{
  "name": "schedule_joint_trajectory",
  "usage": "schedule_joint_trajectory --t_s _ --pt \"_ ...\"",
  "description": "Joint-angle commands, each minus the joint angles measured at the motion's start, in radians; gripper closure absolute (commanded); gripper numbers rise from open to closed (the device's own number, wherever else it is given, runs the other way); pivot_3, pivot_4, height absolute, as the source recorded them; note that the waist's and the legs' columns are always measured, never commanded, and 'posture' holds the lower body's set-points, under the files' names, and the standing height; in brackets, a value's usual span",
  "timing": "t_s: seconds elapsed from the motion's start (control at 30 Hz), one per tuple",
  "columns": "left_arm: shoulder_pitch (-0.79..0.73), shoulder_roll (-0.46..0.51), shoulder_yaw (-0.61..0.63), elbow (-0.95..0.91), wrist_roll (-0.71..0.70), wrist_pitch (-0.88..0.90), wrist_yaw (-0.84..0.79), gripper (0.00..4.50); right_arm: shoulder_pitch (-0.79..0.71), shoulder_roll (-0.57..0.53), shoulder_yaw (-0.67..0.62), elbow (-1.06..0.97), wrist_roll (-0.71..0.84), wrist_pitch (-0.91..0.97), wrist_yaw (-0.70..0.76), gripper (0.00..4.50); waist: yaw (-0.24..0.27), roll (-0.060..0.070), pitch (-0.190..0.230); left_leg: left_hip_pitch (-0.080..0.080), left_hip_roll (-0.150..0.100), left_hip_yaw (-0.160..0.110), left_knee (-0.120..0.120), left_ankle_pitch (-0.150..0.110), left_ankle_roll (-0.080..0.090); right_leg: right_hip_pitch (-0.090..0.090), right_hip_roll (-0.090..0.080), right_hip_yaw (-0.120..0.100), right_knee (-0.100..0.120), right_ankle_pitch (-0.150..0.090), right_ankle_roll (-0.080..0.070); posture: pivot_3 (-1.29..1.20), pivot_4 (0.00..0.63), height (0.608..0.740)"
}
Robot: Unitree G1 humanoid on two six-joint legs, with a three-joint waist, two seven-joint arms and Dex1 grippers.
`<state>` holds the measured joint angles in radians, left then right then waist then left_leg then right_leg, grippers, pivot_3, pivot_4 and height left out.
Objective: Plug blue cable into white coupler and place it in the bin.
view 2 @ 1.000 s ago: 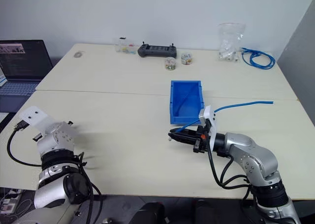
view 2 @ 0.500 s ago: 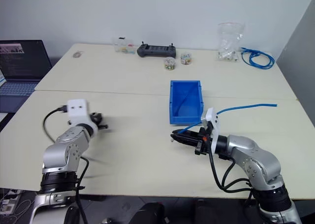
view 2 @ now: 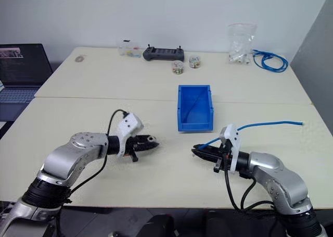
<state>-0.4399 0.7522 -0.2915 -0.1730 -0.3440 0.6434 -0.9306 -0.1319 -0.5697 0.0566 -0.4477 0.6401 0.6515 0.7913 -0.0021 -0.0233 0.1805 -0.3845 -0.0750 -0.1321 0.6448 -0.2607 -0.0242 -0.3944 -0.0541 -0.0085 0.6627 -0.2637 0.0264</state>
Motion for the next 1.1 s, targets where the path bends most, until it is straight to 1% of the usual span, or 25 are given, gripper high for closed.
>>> schedule_joint_trajectory --t_s 0.03,0.1,0.27,0.5,0.6,0.8,0.93,1.1 --pt "-0.084 -0.03 -0.124 -0.003 0.082 -0.135 -0.137 3.59 0.003 -0.013 0.002 -0.041 -0.024 -0.047 0.019 4.34 0.001 0.0 0.0 0.0 0.0 0.0 0.0 0.0 0.0 0.0 0.0 0.0 0.0 0.0 0.0 0.0 0.15 0.74" --pt "-0.116 -0.052 -0.168 0.025 0.113 -0.182 -0.184 3.59 0.002 -0.01 0.008 -0.041 -0.031 -0.052 0.018 4.34 0.001 0.0 0.0 0.0 0.0 0.0 0.0 0.0 0.001 0.0 0.0 0.0 0.0 0.0 0.0 0.0 0.15 0.74" --pt "-0.165 -0.101 -0.23 0.112 0.179 -0.276 -0.261 3.59 -0.002 -0.009 0.023 -0.046 -0.055 -0.061 0.013 4.34 -0.004 0.0 0.0 0.0 0.0 0.0 0.0 0.0 0.001 0.0 0.0 0.0 0.0 0.0 0.0 0.0 0.15 0.74" --pt "-0.178 -0.165 -0.267 0.24 0.261 -0.362 -0.29 3.59 -0.036 0.009 0.055 -0.037 -0.089 -0.081 0.01 4.34 -0.002 0.0 0.0 0.0 0.0 0.0 0.001 0.0 0.001 0.0 0.0 -0.001 0.001 -0.001 0.001 0.0 0.15 0.74" --pt "-0.17 -0.191 -0.271 0.274 0.279 -0.377 -0.299 3.59 -0.079 0.031 0.098 -0.017 -0.122 -0.101 0.015 4.34 -0.001 0.0 0.0 0.002 0.0 -0.001 0.001 0.0 0.001 0.003 0.0 -0.001 0.0 -0.001 0.002 0.0 0.15 0.74" --pt "-0.159 -0.203 -0.263 0.308 0.303 -0.412 -0.32 3.59 -0.157 0.07 0.184 0.051 -0.187 -0.137 0.04 4.34 0.001 0.001 -0.001 0.003 -0.001 -0.001 0.001 0.0 0.001 0.005 0.0 -0.001 -0.001 -0.001 0.002 0.0 0.15 0.74" --pt "-0.154 -0.201 -0.256 0.327 0.311 -0.423 -0.332 3.59 -0.202 0.06 0.26 0.109 -0.262 -0.172 0.08 4.34 0.0 0.001 -0.001 0.003 -0.001 -0.001 0.001 0.0 0.001 0.005 0.0 -0.001 0.0 -0.001 0.001 0.0 0.15 0.74" --pt "-0.15 -0.198 -0.25 0.337 0.318 -0.437 -0.344 3.59 -0.233 0.055 0.298 0.175 -0.313 -0.197 0.118 4.34 -0.001 0.001 -0.001 0.004 -0.001 -0.002 0.001 0.0 0.001 0.005 0.0 -0.002 0.0 0.0 0.001 0.0 0.15 0.74"
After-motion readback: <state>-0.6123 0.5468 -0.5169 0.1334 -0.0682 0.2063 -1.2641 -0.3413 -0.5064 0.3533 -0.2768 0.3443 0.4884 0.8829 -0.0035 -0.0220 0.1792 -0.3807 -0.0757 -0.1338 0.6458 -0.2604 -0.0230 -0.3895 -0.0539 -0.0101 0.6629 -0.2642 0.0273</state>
